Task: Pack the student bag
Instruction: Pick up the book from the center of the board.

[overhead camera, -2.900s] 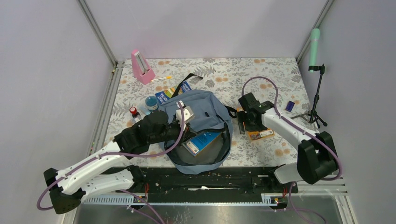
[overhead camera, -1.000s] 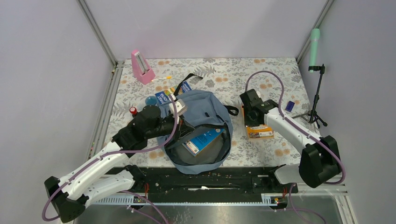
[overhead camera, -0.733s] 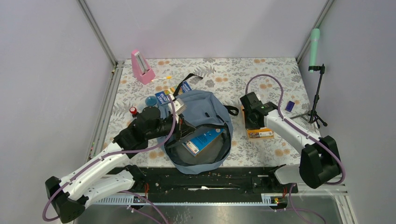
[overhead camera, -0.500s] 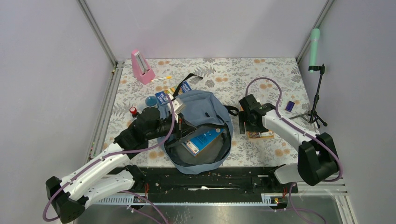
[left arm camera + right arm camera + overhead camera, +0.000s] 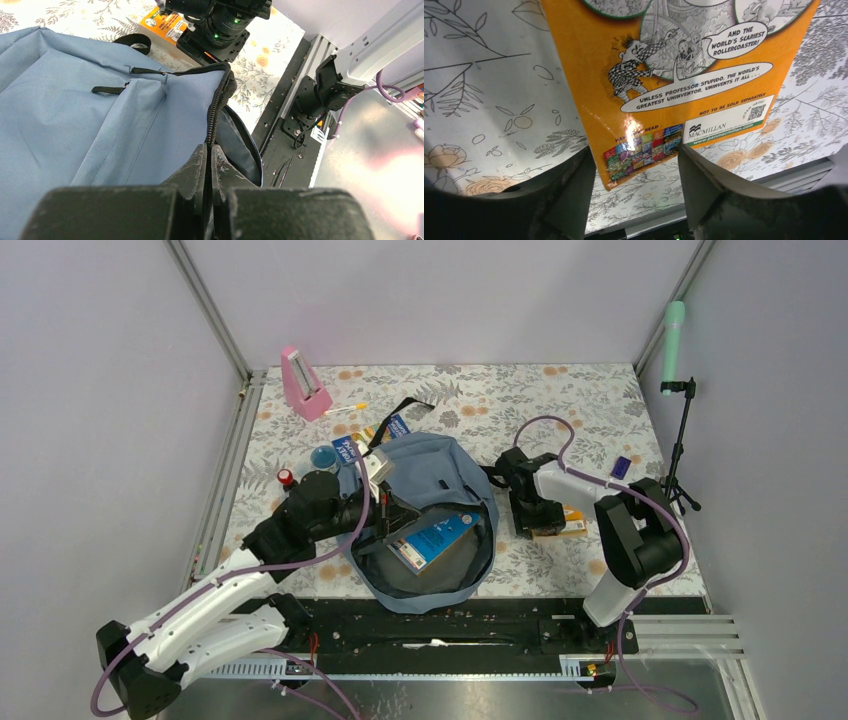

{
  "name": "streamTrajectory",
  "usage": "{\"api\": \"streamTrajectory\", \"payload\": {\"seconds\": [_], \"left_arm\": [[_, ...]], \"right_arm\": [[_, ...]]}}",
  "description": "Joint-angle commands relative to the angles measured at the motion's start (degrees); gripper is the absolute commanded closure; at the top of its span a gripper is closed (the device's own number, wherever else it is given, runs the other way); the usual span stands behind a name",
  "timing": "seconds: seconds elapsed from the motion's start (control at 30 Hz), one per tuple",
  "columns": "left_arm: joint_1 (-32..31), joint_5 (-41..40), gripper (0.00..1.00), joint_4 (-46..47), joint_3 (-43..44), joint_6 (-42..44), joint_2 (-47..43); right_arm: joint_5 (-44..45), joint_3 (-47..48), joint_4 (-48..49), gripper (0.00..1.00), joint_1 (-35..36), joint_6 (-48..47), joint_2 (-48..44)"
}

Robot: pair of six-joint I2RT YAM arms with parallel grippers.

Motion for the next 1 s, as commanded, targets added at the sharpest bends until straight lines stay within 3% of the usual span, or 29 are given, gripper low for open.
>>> {"api": "streamTrajectory", "payload": {"seconds": [0.0,0.3,0.57,0.6,0.67,0.7,0.77,0.87,0.97], "left_arm": [[0.21,-0.18,1.00,4.48,0.51,0.33,-1.85],[0.30,0.03,1.00,4.97,0.37,0.35,-1.06],[0.20,0.81,1.00,5.06,0.35,0.05,-0.88],[0.24,0.97,0.95,5.18,0.33,-0.12,-0.86],[0.21,1.10,0.70,5.58,0.42,-0.78,-0.80],[0.23,1.20,0.53,6.08,0.41,-1.24,-0.80],[0.25,1.22,0.31,7.64,0.41,-2.87,-0.65],[0.22,1.58,0.20,12.43,-0.07,-7.35,0.43],[0.21,1.56,0.18,21.74,-1.81,-15.31,3.74]], "right_arm": [[3.44,1.68,-1.23,0.41,0.68,0.16,0.42],[-0.78,0.28,1.14,1.00,0.68,-1.92,-1.62],[-6.10,-1.21,3.18,1.00,0.68,-2.46,-11.89],[-6.54,-1.12,3.18,1.00,0.68,-2.39,-13.61],[-7.28,-0.87,3.24,1.00,0.64,-2.33,-16.77],[-7.56,-0.80,3.19,1.00,0.68,-2.31,-18.22],[-8.09,-0.66,3.18,1.00,0.68,-2.00,-21.14],[-8.51,-0.90,3.22,1.00,0.68,-1.33,-26.03],[-8.63,-1.23,3.25,1.00,0.67,-0.83,-30.07]]}}
